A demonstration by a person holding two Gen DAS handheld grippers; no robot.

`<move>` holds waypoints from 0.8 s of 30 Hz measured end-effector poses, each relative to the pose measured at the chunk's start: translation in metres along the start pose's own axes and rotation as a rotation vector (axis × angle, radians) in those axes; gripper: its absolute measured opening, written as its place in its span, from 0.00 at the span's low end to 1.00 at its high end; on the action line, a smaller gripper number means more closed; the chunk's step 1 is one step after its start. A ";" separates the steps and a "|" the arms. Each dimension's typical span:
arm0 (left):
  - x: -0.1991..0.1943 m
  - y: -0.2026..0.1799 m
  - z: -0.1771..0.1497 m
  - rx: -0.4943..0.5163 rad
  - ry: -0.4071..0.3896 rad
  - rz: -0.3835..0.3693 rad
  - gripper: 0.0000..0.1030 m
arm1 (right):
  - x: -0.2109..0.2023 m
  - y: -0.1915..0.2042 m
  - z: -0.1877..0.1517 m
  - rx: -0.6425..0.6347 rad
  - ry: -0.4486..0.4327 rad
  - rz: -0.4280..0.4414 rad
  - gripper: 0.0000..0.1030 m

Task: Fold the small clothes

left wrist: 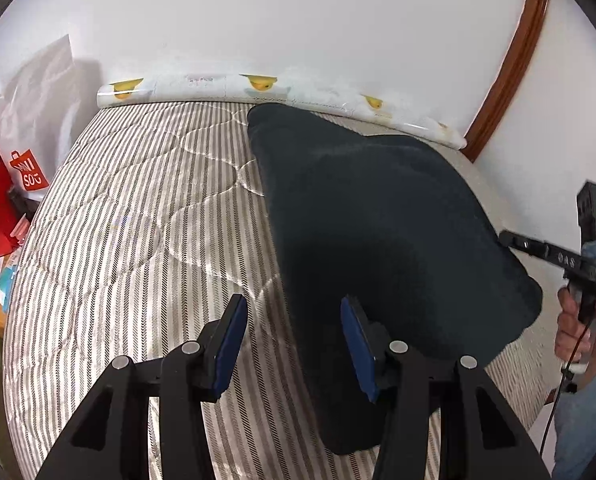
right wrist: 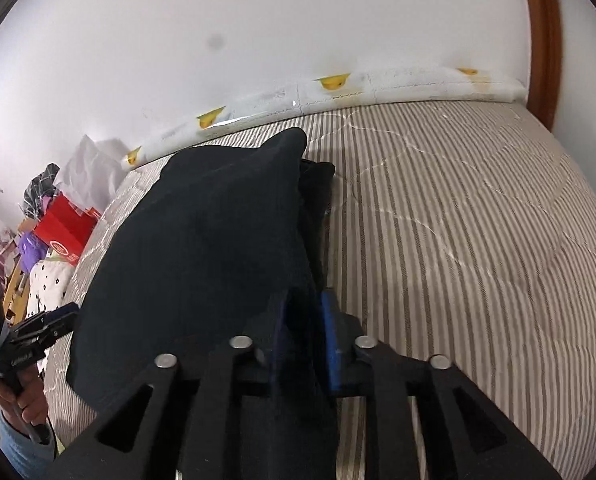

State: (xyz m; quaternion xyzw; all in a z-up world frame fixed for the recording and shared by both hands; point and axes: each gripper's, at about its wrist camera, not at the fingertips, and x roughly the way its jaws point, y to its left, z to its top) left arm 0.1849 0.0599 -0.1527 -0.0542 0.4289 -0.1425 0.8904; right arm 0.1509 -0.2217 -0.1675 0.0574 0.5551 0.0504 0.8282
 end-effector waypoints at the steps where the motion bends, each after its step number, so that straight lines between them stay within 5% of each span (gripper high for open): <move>1: -0.002 -0.001 -0.001 0.000 -0.007 -0.010 0.45 | -0.004 0.000 -0.005 0.004 -0.003 0.002 0.31; 5: -0.007 -0.010 -0.005 0.018 -0.016 -0.040 0.46 | -0.016 0.002 -0.032 0.028 -0.014 -0.005 0.29; 10: -0.010 -0.022 -0.013 0.080 -0.027 0.031 0.48 | -0.023 0.004 -0.061 0.015 -0.056 -0.091 0.14; 18: -0.012 -0.023 -0.016 0.077 -0.015 0.032 0.48 | -0.051 0.038 -0.065 -0.002 -0.159 -0.186 0.18; 24: -0.015 -0.026 -0.024 0.067 0.002 0.037 0.50 | -0.031 0.031 -0.071 -0.014 -0.075 -0.290 0.18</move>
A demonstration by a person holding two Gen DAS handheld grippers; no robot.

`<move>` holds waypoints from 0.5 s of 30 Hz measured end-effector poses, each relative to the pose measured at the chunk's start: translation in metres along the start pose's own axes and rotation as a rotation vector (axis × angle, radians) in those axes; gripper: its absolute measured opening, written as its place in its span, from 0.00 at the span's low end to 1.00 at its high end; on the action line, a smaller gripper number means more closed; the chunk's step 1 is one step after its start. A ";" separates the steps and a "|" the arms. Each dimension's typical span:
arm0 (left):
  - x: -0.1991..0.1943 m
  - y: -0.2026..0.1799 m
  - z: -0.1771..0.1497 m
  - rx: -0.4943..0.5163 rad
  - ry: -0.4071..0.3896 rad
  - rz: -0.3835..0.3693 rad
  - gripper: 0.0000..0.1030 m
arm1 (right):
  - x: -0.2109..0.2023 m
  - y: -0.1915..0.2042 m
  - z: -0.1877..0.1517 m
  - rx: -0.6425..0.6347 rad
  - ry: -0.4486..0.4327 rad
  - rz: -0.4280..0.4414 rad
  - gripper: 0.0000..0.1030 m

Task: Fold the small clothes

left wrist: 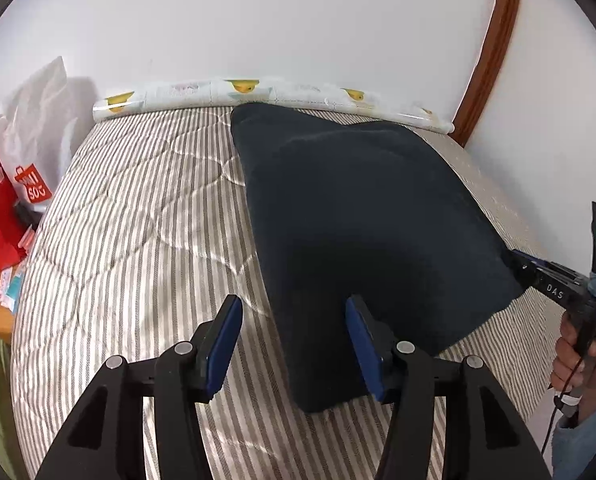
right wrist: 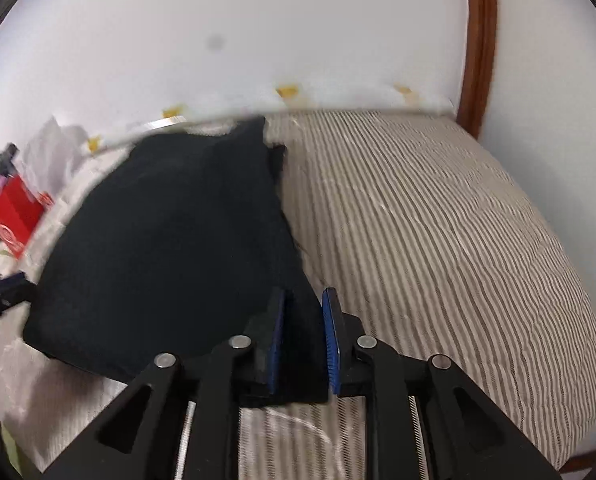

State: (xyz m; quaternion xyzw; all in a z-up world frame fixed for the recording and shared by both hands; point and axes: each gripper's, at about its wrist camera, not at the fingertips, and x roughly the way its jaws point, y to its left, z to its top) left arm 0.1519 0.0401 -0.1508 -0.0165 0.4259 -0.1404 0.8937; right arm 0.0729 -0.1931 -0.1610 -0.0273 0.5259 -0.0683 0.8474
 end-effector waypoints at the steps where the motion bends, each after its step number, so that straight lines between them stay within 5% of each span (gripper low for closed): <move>1: 0.000 -0.002 -0.002 0.003 0.004 0.001 0.50 | 0.001 -0.003 -0.002 0.007 0.011 0.010 0.18; 8: -0.020 -0.010 -0.017 -0.041 0.001 0.021 0.51 | -0.023 -0.001 -0.003 -0.012 -0.013 -0.022 0.21; 10: -0.032 -0.015 -0.019 -0.045 -0.014 0.039 0.59 | -0.038 0.001 0.000 -0.014 -0.033 -0.023 0.24; 15: -0.072 -0.026 -0.020 -0.068 -0.067 0.075 0.68 | -0.079 0.011 0.004 0.003 -0.065 -0.029 0.64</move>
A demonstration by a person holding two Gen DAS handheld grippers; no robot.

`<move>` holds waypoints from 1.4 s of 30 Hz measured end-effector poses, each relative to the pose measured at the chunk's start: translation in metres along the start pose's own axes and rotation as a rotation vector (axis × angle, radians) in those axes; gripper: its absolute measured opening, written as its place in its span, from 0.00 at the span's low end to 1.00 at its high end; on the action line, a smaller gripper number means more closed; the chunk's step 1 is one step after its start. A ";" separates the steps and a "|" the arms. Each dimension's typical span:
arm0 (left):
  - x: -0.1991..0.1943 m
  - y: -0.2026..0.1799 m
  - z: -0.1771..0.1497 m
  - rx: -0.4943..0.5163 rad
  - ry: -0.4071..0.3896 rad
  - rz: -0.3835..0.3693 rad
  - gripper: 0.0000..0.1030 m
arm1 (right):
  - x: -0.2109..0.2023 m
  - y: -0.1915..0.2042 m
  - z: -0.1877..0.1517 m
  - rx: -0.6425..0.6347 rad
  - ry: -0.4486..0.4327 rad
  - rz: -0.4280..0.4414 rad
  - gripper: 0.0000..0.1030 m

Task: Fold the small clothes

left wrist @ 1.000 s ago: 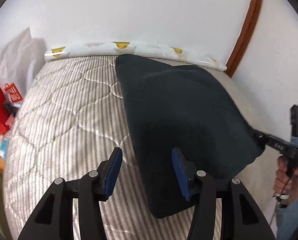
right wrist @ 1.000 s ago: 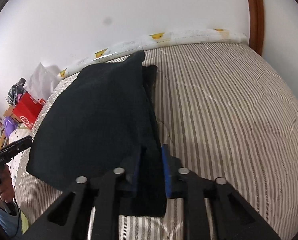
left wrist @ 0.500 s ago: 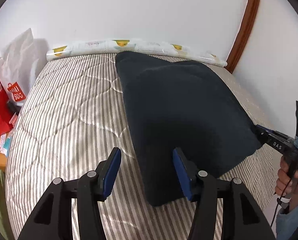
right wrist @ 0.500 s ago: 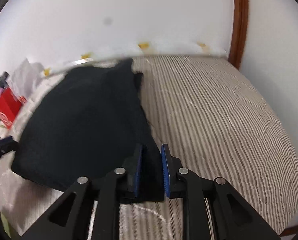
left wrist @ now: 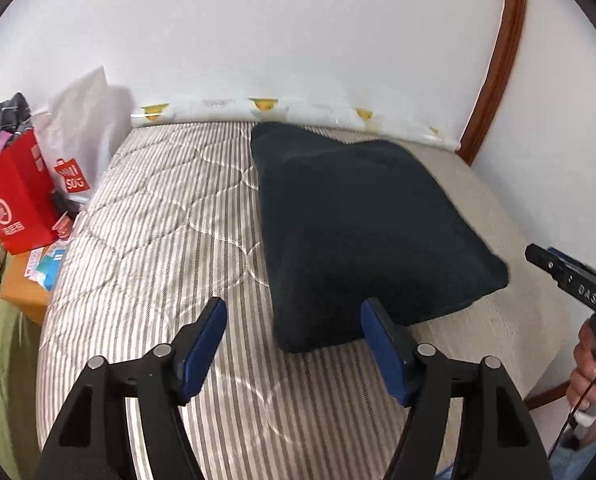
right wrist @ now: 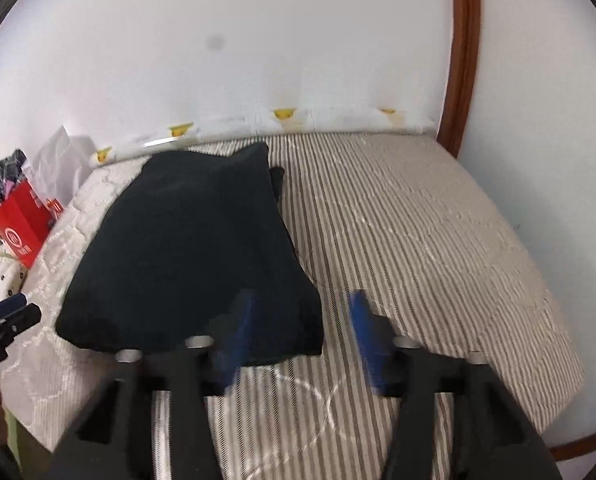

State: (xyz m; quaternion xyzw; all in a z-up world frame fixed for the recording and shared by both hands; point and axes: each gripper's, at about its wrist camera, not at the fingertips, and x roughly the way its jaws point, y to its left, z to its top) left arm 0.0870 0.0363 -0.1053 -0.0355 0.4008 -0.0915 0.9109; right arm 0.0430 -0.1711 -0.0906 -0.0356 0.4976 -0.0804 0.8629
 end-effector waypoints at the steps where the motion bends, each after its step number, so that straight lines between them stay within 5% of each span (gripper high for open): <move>1: -0.009 -0.002 0.000 -0.003 -0.009 -0.007 0.69 | -0.012 0.001 0.000 0.009 -0.009 0.003 0.69; 10: -0.097 -0.028 -0.010 0.053 -0.128 0.024 0.85 | -0.106 0.010 -0.010 0.037 -0.056 0.000 0.72; 15: -0.129 -0.035 -0.018 0.078 -0.195 0.073 0.92 | -0.145 0.013 -0.027 0.030 -0.119 -0.020 0.95; 21: -0.141 -0.041 -0.021 0.091 -0.209 0.086 0.93 | -0.165 0.023 -0.041 -0.019 -0.129 -0.079 0.99; 42: -0.140 -0.046 -0.029 0.079 -0.199 0.093 0.93 | -0.186 0.014 -0.047 -0.006 -0.170 -0.088 0.99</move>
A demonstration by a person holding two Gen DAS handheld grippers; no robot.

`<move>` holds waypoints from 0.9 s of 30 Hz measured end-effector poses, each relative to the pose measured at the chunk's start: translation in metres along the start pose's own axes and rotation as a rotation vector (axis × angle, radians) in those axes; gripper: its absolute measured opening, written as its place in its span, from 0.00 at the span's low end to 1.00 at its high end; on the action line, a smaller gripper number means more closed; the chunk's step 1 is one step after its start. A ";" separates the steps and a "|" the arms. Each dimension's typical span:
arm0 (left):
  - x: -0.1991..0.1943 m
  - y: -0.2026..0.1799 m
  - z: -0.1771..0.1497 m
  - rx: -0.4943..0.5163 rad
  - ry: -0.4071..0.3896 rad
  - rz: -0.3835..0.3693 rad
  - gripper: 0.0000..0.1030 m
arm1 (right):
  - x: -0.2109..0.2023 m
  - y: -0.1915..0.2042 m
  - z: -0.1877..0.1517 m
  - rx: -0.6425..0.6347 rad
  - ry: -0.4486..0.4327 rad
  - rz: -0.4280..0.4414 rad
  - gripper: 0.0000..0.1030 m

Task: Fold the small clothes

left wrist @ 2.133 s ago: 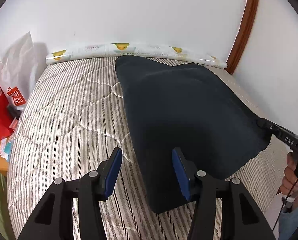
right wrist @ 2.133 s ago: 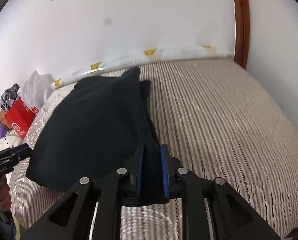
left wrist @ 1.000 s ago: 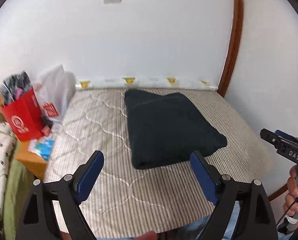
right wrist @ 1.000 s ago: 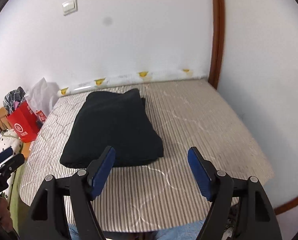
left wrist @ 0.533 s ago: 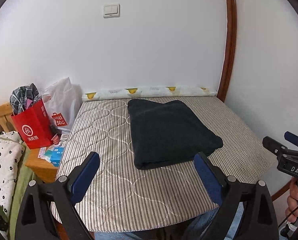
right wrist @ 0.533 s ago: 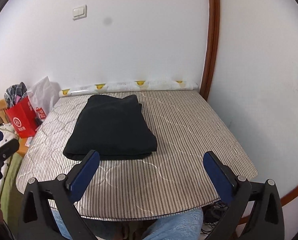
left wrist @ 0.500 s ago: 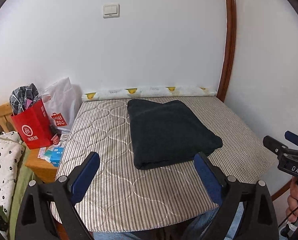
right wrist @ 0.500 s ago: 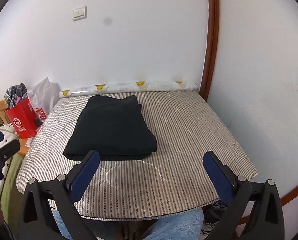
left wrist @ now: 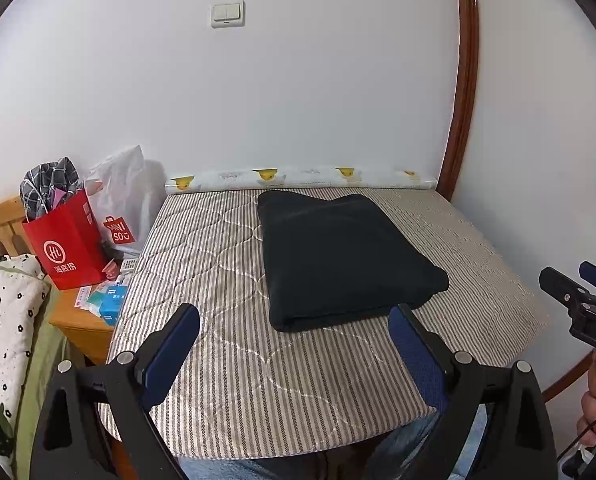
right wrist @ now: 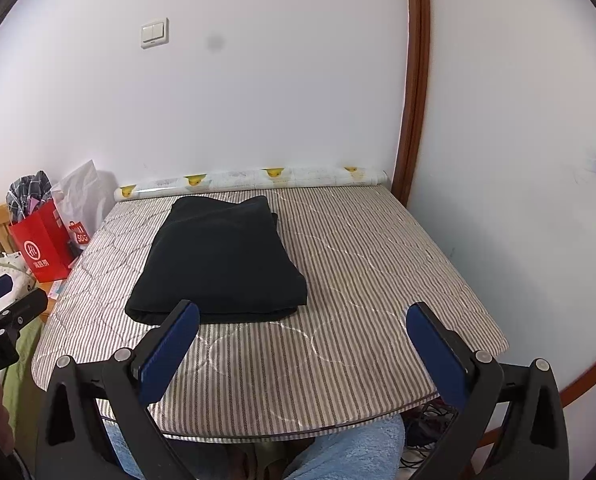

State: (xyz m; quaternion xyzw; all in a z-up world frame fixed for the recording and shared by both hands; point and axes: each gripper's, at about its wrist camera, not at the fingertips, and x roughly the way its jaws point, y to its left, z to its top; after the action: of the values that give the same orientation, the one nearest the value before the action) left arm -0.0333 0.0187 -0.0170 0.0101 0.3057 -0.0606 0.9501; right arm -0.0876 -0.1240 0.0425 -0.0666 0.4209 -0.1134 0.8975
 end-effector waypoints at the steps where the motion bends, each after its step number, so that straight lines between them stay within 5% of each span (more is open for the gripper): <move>1: 0.000 -0.001 0.000 -0.001 0.000 0.000 0.93 | 0.000 0.000 0.000 0.001 0.000 0.002 0.99; 27: 0.001 0.000 -0.003 -0.008 0.010 0.002 0.93 | -0.003 -0.006 -0.002 0.007 -0.005 0.006 0.99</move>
State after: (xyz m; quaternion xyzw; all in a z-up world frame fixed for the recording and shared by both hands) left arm -0.0342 0.0188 -0.0198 0.0069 0.3108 -0.0585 0.9486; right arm -0.0917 -0.1292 0.0451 -0.0626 0.4186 -0.1120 0.8991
